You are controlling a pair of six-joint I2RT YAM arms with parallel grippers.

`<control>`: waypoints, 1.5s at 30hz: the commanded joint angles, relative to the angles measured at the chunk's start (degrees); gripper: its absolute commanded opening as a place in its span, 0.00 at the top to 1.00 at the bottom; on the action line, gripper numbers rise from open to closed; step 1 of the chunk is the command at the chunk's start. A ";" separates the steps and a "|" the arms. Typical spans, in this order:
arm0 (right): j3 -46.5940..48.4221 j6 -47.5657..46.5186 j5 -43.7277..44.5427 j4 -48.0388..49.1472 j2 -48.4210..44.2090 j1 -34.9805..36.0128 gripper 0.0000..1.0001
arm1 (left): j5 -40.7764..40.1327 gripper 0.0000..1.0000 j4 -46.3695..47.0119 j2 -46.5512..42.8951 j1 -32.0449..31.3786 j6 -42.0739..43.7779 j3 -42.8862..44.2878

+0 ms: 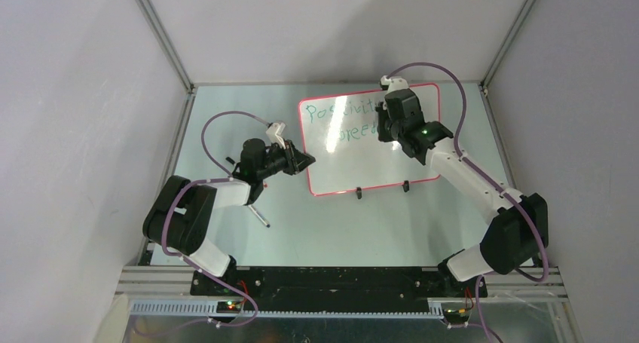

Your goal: Write a sentence on the whiteboard

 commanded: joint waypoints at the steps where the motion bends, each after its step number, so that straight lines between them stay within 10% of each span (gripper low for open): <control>1: -1.74 0.59 0.67 -0.50 -1.81 0.31 1.00 | -1.69 0.76 0.17 -1.40 -0.99 3.50 1.47; 45: -9.82 1.28 0.59 9.03 -9.62 -0.54 1.00 | -1.66 0.77 0.04 -1.22 -1.02 3.57 1.70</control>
